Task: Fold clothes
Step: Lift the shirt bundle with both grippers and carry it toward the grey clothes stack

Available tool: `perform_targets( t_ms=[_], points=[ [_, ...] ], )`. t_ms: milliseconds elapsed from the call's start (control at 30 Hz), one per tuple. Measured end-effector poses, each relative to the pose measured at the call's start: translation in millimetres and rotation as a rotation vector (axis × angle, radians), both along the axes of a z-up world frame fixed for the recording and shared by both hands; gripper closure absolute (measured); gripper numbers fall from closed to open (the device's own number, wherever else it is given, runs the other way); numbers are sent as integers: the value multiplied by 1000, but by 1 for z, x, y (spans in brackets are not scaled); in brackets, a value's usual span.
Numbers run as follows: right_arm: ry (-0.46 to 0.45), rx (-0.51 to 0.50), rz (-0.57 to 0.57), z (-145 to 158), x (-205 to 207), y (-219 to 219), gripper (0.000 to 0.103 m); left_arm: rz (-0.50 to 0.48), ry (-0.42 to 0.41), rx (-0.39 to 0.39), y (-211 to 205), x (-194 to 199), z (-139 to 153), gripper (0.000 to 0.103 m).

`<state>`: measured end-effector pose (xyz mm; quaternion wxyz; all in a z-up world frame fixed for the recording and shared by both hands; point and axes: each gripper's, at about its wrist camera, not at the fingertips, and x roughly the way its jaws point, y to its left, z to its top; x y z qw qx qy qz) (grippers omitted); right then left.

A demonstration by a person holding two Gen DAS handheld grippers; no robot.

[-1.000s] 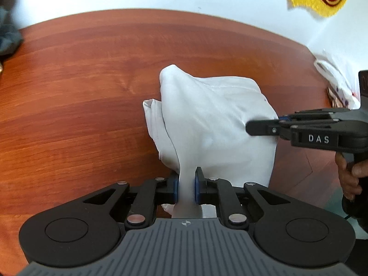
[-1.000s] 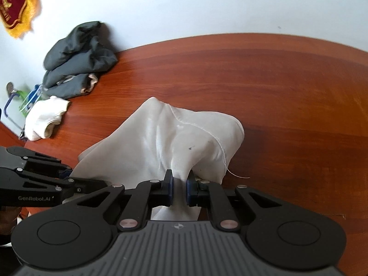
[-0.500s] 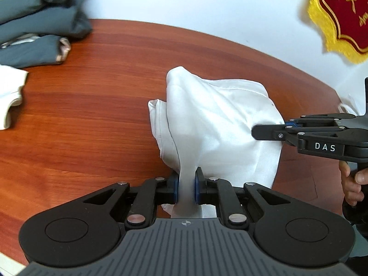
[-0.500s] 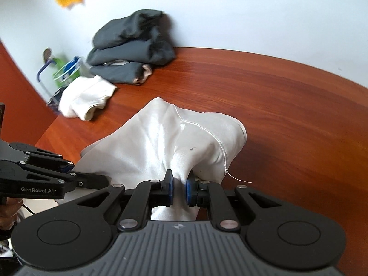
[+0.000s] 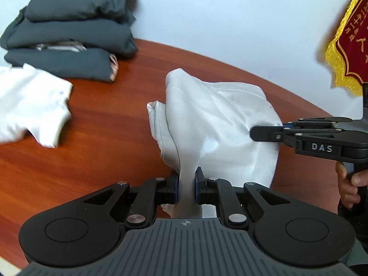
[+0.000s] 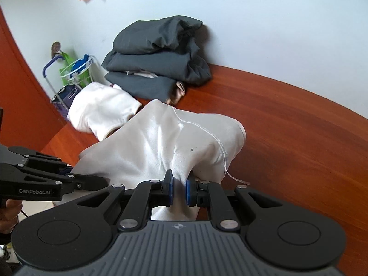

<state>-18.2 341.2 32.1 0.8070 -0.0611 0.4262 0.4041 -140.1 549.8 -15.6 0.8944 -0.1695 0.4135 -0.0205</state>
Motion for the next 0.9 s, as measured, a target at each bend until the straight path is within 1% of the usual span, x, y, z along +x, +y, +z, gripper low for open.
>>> perform_targets(
  t_ms=[167,233,333,467,600,700,767,900],
  points=[
    [12,-5,-47,12,0,89,92,-54,1,10,82,16,10,89],
    [4,4,-54,19,0,122,92,-71,-12,25,120,20,21,89],
    [-24,23,-61,36,2,169,92,-77,-46,52,166,25,39,90],
    [-70,60,-49,62,9,232,92,-38,-99,71,219,29,61,90],
    [-104,79,-9,79,20,286,92,31,-137,75,269,26,79,90],
    [-108,80,36,81,26,325,92,82,-131,77,302,22,80,90],
    [-85,77,67,74,31,352,92,111,-113,78,319,19,76,90],
    [-41,61,111,57,39,390,92,163,-62,70,344,13,55,90]
  ],
)
